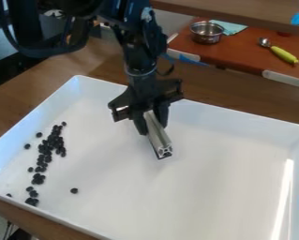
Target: Sweep into pile
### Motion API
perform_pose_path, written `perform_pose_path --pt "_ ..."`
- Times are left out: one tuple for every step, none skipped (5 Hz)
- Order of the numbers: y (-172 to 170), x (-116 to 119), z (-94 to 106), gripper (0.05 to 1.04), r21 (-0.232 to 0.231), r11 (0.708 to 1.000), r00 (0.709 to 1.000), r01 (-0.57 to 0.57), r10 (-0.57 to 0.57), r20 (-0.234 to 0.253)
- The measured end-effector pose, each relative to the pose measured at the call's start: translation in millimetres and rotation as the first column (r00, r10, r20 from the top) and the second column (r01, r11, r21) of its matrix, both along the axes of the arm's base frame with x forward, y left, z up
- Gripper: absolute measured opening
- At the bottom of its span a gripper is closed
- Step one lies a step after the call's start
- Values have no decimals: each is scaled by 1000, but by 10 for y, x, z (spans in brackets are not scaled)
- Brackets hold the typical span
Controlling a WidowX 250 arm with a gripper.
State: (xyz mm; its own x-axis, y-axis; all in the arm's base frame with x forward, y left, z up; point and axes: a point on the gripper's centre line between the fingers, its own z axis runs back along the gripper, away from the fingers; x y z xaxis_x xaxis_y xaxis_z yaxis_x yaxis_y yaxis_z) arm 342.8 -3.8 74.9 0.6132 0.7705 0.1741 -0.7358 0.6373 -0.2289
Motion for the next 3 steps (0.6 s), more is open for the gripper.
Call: perform_pose_path --pt "17 4 4 374 7 1000 1000 -14 14 2" --pt "47 30 12 374 27 1000 1000 -13 12 19" --pt "65 49 19 374 38 999 1000 -6 4 31"
